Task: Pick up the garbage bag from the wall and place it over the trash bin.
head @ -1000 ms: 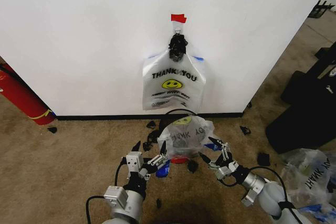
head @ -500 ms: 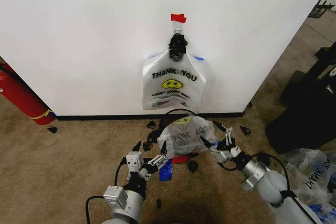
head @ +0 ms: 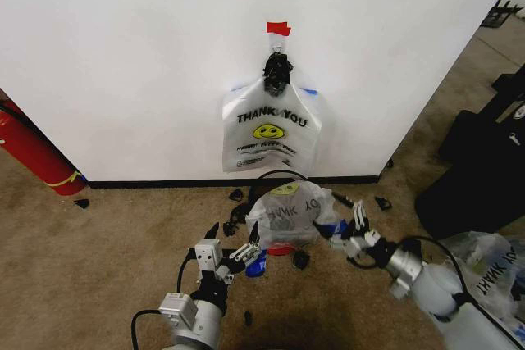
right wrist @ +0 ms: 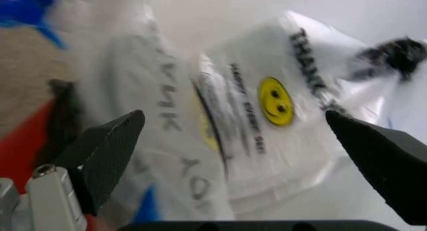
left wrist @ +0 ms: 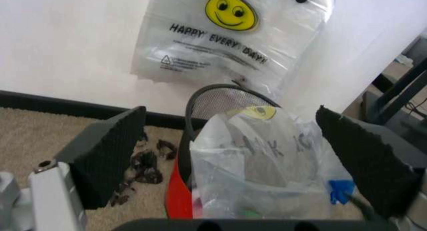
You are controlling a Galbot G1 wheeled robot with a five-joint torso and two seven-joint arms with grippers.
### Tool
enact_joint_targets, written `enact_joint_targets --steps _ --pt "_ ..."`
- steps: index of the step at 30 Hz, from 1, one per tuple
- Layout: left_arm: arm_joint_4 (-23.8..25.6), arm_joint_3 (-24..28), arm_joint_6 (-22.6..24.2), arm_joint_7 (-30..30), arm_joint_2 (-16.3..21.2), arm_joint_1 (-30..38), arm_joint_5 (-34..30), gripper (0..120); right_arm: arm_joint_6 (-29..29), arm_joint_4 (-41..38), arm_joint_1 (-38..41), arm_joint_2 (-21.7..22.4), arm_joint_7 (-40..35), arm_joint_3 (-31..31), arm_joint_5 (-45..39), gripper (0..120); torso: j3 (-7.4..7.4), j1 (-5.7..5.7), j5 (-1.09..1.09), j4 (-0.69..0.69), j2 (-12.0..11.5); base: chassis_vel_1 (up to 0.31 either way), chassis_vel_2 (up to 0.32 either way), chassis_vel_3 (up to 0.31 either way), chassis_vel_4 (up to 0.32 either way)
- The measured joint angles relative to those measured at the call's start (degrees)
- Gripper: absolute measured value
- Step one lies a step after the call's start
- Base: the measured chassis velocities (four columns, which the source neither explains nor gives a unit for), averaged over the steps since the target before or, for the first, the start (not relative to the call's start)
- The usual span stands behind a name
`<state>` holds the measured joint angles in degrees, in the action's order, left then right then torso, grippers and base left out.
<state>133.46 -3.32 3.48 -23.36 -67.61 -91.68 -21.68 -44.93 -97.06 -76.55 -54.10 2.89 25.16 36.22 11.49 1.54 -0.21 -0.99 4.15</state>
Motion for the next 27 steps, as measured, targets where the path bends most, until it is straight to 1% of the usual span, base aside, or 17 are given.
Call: enact_joint_targets --steps 2,6,12,17,20,27 --pt "-0.1 0.2 0.0 0.0 -0.3 0.0 0.0 100 -1.7 0.0 -1.2 0.0 2.0 1.2 1.1 100 0.0 0.0 -0.01 -0.01 0.0 0.0 0.0 0.0 0.0" --pt "-0.2 0.2 0.0 0.1 -0.5 -0.3 0.0 100 -2.1 0.1 -2.4 0.4 3.4 2.4 2.2 100 0.0 0.0 -0.02 0.0 0.0 0.0 0.0 0.0 0.0" --pt "-0.4 0.1 0.0 0.1 -0.5 -0.1 0.0 100 -2.1 2.4 -0.9 -0.2 4.2 2.5 4.6 100 0.0 0.0 -0.01 0.0 0.0 0.0 0.0 0.0 0.0" --pt "-0.2 -0.1 0.0 0.1 -0.6 -0.4 0.0 100 -2.2 3.4 0.8 -1.2 3.7 1.6 5.8 100 0.0 0.0 -0.01 0.01 0.0 0.0 0.0 0.0 0.0" --pt "-0.2 -0.1 0.0 0.1 -0.5 -0.5 0.0 100 -1.3 3.7 1.1 -1.6 3.6 1.3 5.9 100 0.0 0.0 -0.01 -0.01 0.0 0.0 0.0 0.0 0.0" --pt "0.0 0.0 0.1 0.0 -0.3 -0.2 -0.2 100 0.3 3.8 2.5 -2.5 2.2 0.9 6.0 100 0.0 0.0 -0.01 0.0 0.0 0.0 0.0 0.0 0.0"
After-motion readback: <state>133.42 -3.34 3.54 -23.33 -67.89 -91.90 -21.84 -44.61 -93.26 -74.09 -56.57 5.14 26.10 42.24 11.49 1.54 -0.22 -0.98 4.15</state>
